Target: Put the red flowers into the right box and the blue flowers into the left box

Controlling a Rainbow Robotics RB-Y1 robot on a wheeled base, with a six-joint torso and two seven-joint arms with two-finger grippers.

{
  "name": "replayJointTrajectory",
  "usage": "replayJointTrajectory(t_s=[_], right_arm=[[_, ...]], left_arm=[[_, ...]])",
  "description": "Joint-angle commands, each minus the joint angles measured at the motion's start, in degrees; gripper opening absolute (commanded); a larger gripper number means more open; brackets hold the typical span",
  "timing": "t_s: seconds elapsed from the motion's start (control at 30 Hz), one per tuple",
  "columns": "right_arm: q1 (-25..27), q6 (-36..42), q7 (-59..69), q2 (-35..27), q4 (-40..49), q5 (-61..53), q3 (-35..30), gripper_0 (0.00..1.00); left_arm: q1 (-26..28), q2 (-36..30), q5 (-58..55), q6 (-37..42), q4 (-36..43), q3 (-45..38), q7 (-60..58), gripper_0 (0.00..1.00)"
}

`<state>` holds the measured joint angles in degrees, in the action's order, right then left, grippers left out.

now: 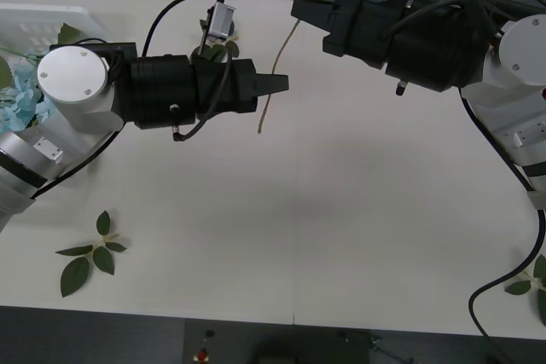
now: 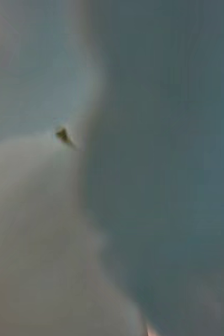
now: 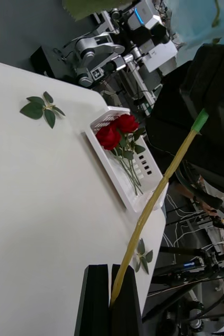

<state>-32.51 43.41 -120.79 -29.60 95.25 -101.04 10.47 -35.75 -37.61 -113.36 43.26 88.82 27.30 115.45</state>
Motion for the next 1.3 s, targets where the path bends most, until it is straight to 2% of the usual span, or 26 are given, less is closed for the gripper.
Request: replayJointTrajectory(t_s=[0.03, 0.07, 0.1, 0.17, 0.3, 0.33, 0.37, 0.47, 0.6, 0.77, 0.87, 1.0, 1.03, 1.1, 1.17, 1.23, 1.3], right_arm=[[-1.06, 0.36, -1.73, -0.54, 0.99, 0.05, 0.25, 0.65], [-1.15, 0.36, -1.91, -0.54, 0.99, 0.4, 0.25, 0.71], [-1.42, 0.36, -2.17, -0.54, 1.08, 1.11, 0.25, 0.77], [-1.86, 0.36, -2.7, -0.54, 1.08, 1.72, 0.25, 0.8], [-2.03, 0.36, -3.22, -0.72, 1.08, 1.72, 0.25, 0.85], [-2.03, 0.36, -3.22, -0.72, 1.08, 1.72, 0.25, 0.85], [-2.03, 0.36, -3.4, -0.72, 1.08, 1.72, 0.25, 0.86], [-2.03, 0.36, -3.93, -1.42, 1.08, 1.72, 0.34, 0.86], [-2.38, 2.47, -5.07, -4.41, 1.08, 1.28, 0.34, 0.86], [-2.29, 8.18, -8.5, -12.5, 1.17, -3.38, 0.95, 0.86], [-1.77, 10.2, -14.12, -20.32, 1.17, -9.35, 3.68, 0.86], [-1.06, 10.2, -22.82, -28.05, 1.25, -21.13, 8.78, 0.86], [-0.98, 10.2, -24.76, -28.76, 1.17, -22.45, 9.57, 0.86], [-0.36, 10.2, -29.59, -30.43, 1.17, -25.26, 10.8, 0.86], [-0.1, 10.64, -32.23, -30.69, 1.17, -26.14, 10.97, 0.87], [-0.1, 11.7, -34.07, -30.69, 1.25, -26.93, 10.97, 0.86], [-0.1, 12.31, -34.21, -30.95, 1.25, -28.25, 10.97, 0.86]], left_arm=[[-2.66, -9.32, -7.58, 0.24, 2.32, -1.02, 2.06, 0.0], [-2.66, -11.08, -8.63, 0.86, 2.32, -1.02, 2.06, 0.0], [-2.66, -15.74, -10.39, 2.53, 2.32, -0.93, 2.15, 0.0], [-2.75, -21.28, -12.67, 4.9, 2.32, -0.93, 2.06, 0.0], [-2.66, -32.35, -15.57, 10.62, -0.14, -1.02, 2.15, 0.0], [-2.66, -32.35, -15.57, 10.62, -0.14, -1.02, 2.15, 0.0], [-2.66, -37.54, -14.7, 13.69, -3.83, -1.1, 2.5, 0.0], [-2.66, -42.11, -8.81, 15.54, -10.95, -1.02, 3.12, 0.0], [-2.66, -44.22, -2.57, 16.94, -19.3, -1.02, 5.23, 0.0], [-2.66, -42.81, 4.82, 16.77, -29.06, -1.02, 5.49, 0.0], [-2.66, -41.67, 8.24, 16.33, -34.42, -1.02, 5.84, 0.0], [-2.75, -40.7, 12.46, 13.69, -36.44, -1.02, 6.11, 0.02], [-2.66, -40.61, 13.25, 13.16, -36.62, -1.02, 6.02, 0.08], [-2.49, -40.52, 14.75, 11.32, -36.7, -1.02, 6.02, 0.42], [-2.49, -40.88, 15.01, 10.88, -36.7, -1.1, 6.28, 0.64], [-2.49, -41.58, 14.75, 10.88, -36.27, -1.02, 6.63, 0.83], [-2.49, -42.19, 13.34, 10.88, -35.83, -1.02, 6.99, 0.91]])
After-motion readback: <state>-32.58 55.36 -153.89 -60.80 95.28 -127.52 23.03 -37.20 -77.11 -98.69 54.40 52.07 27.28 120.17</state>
